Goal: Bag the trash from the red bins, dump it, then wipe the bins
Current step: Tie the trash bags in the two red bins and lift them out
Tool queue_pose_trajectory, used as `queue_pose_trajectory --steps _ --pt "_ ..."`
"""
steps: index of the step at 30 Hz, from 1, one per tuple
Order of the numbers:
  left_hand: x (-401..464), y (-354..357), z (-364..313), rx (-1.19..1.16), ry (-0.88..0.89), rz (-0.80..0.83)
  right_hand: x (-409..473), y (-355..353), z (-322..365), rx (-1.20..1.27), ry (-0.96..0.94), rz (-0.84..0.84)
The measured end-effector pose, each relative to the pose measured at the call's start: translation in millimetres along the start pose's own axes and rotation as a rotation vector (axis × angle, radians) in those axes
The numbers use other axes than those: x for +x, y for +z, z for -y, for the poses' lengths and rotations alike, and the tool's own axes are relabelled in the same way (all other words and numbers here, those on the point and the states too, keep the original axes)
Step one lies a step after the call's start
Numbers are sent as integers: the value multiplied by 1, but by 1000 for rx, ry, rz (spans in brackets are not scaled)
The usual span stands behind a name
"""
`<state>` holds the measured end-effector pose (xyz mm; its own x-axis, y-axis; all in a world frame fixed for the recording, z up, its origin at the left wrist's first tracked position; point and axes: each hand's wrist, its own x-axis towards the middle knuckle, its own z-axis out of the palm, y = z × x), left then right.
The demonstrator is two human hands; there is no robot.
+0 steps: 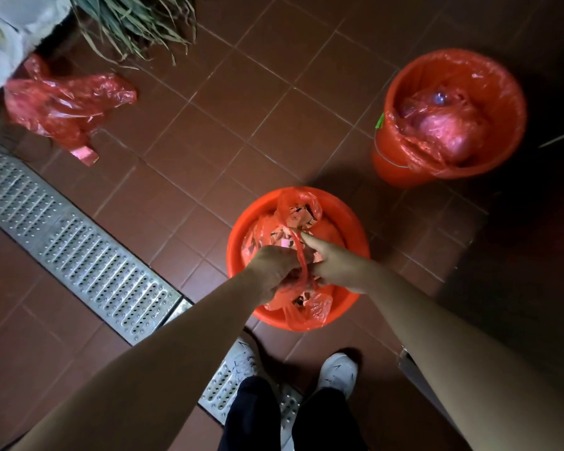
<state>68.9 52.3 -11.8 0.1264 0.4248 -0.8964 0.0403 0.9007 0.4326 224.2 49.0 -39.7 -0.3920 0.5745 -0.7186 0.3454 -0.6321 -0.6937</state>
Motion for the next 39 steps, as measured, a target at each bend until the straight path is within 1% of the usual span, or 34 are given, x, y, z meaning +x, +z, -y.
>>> queue_pose_trajectory --steps 3,5,8,10,11,12,14,15,17,20,22,24,27,30,32,34,39 --pt "-1 -1 1 -50 -35 4 2 1 0 50 8 76" --pt "-2 -1 2 -66 -21 -48 5 3 0 96 7 84" --pt "-2 -4 6 89 62 -143 9 7 -4 222 -9 31" --pt "-7 -5 7 205 78 -135 9 10 -9 319 -16 -13" --pt "-12 -4 7 214 78 -115 9 11 -12 350 -24 -23" --pt "-18 -4 7 179 80 -76 7 12 -16 336 -28 -39" --pt "-34 -2 6 63 79 54 0 9 -21 193 -41 -104" --pt "-42 -3 5 46 82 103 -3 6 -23 140 -52 -128" --pt "-54 -8 6 118 103 129 -13 0 -24 132 -85 -152" --pt "-62 -14 3 257 215 38 -28 -15 -14 103 -170 -243" --pt "-63 -12 0 273 286 -52 -38 -25 -2 78 -182 -278" --pt "-64 -9 -5 287 349 -97 -48 -30 9 94 -182 -293" --pt "-65 -4 -15 342 474 -98 -60 -30 21 177 -190 -284" --pt "-68 -1 -26 370 539 -97 -69 -25 34 89 -266 -247" --pt "-73 2 -31 386 564 -101 -70 -20 46 -28 -299 -239" --pt "-79 5 -35 394 591 -102 -74 -20 54 -117 -307 -268" --pt "-98 11 -47 322 595 -108 -90 -39 65 -140 -319 -297"
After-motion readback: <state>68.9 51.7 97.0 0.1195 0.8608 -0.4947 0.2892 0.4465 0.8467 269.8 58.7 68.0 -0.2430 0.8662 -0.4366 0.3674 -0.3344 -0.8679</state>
